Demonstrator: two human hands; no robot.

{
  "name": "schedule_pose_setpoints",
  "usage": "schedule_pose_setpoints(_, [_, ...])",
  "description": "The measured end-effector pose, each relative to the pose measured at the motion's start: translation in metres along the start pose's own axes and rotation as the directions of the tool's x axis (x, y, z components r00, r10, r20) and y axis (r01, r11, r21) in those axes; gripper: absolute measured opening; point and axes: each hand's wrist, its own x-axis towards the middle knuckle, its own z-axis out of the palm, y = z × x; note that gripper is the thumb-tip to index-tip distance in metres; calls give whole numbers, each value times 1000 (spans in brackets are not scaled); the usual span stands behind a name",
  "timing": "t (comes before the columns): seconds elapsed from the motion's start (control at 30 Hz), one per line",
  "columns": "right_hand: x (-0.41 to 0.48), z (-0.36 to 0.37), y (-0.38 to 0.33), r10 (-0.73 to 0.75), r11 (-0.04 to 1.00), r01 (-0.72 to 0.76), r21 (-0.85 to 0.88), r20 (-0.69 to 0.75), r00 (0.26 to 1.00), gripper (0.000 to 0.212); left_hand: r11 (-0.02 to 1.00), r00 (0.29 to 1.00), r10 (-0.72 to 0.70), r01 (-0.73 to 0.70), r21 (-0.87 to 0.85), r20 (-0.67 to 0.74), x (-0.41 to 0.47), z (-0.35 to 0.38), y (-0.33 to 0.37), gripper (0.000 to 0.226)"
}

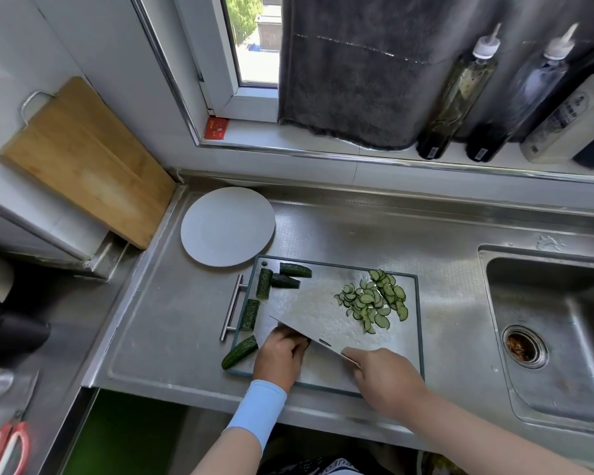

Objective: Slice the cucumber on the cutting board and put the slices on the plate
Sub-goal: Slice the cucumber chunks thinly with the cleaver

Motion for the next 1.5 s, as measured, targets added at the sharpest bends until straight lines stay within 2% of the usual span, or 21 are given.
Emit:
schedule_pose_setpoints(0.23, [-10, 2, 4, -1, 1000, 1, 9, -31, 1000, 13, 1000, 1000, -13, 13, 6, 18, 0, -1, 1, 23])
schedule_pose_setpoints(0.43, [-2, 0, -2, -1, 1000, 1, 12, 3, 1000, 21, 1000, 998, 30, -30, 2, -47, 0, 2, 0, 23])
schedule_pose_setpoints(0.8, [25, -3, -30, -13, 999, 11, 47, 37, 999, 19, 999, 999, 3, -5, -32, -53, -6, 12, -10, 18])
schedule_pose_setpoints(1.03, [12, 3, -22, -23, 1000, 23, -21, -3, 1000, 12, 999, 998, -34, 34, -9, -55, -5, 9, -5, 20])
schedule_pose_setpoints(1.2, [-1, 2, -11, -41, 999, 40, -30, -31, 999, 21, 1000, 999, 16, -17, -13, -50, -3, 4, -3, 22])
schedule_pose_setpoints(1.5, [-8, 4, 2, -8, 1000, 8, -5, -14, 1000, 22, 998, 999, -41, 39, -50, -31, -4, 7, -5, 20])
